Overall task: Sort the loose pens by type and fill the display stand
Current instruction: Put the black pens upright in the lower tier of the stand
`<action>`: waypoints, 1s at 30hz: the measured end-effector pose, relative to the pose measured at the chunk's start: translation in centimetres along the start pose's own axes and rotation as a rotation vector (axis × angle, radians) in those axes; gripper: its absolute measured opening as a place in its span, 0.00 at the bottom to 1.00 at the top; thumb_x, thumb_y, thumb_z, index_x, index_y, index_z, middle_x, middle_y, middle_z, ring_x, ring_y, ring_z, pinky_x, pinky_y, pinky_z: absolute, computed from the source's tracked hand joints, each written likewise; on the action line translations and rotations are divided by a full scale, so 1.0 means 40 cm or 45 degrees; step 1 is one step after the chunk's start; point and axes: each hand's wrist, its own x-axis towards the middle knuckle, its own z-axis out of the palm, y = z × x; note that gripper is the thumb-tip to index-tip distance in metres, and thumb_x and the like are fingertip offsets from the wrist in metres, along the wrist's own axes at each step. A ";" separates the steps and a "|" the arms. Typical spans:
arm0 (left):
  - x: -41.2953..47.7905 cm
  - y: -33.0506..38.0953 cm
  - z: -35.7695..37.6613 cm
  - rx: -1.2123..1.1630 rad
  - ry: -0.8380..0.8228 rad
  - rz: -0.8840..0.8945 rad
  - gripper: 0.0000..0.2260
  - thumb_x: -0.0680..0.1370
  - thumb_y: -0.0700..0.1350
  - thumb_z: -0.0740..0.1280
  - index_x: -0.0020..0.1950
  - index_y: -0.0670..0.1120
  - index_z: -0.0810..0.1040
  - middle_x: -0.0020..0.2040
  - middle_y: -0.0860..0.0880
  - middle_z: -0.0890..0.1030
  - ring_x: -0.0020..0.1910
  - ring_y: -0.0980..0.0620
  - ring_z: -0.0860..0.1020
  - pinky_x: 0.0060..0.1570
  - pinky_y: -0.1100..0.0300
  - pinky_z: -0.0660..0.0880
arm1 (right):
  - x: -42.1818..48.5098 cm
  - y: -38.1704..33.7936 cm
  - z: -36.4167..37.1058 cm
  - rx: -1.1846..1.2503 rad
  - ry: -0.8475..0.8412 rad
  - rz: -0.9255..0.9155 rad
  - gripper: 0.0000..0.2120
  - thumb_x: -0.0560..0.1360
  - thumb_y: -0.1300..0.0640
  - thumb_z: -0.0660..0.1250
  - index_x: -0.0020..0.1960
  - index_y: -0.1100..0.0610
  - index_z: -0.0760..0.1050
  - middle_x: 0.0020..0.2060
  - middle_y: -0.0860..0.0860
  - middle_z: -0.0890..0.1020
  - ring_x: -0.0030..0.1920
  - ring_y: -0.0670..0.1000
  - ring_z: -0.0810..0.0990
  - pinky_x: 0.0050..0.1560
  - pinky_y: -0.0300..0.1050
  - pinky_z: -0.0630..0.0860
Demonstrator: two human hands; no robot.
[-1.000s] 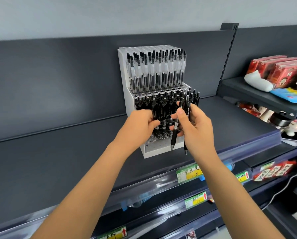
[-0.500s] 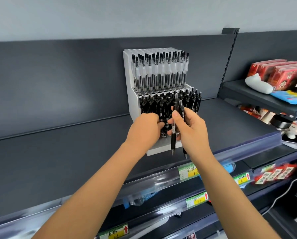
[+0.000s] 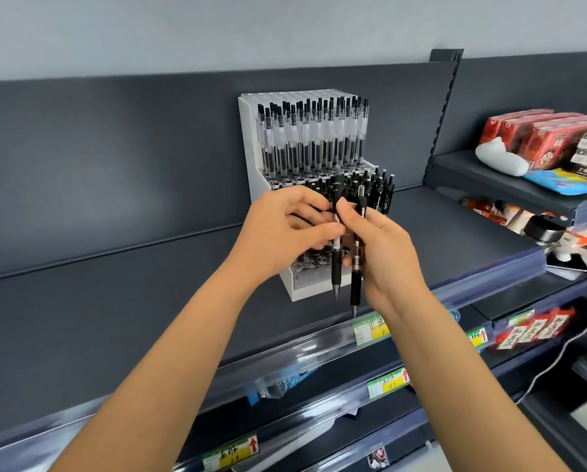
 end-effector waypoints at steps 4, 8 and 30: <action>0.004 0.010 -0.006 0.260 0.031 0.026 0.10 0.68 0.38 0.76 0.46 0.43 0.79 0.36 0.51 0.83 0.33 0.57 0.82 0.38 0.64 0.79 | -0.006 -0.003 0.003 -0.072 -0.078 0.023 0.06 0.76 0.54 0.68 0.44 0.55 0.81 0.34 0.46 0.84 0.34 0.43 0.80 0.25 0.36 0.72; 0.002 -0.002 -0.013 0.151 0.143 0.045 0.06 0.68 0.41 0.72 0.43 0.50 0.80 0.35 0.51 0.82 0.34 0.48 0.81 0.43 0.51 0.81 | -0.010 -0.007 0.003 -0.184 -0.134 -0.064 0.09 0.79 0.52 0.64 0.49 0.55 0.80 0.37 0.47 0.86 0.39 0.44 0.84 0.29 0.39 0.78; -0.007 -0.091 0.001 0.430 0.283 0.276 0.06 0.81 0.41 0.63 0.54 0.39 0.71 0.43 0.43 0.81 0.42 0.45 0.79 0.45 0.50 0.77 | 0.013 0.047 -0.022 -0.513 0.209 -0.491 0.15 0.79 0.47 0.53 0.55 0.49 0.77 0.34 0.39 0.72 0.35 0.43 0.68 0.43 0.47 0.67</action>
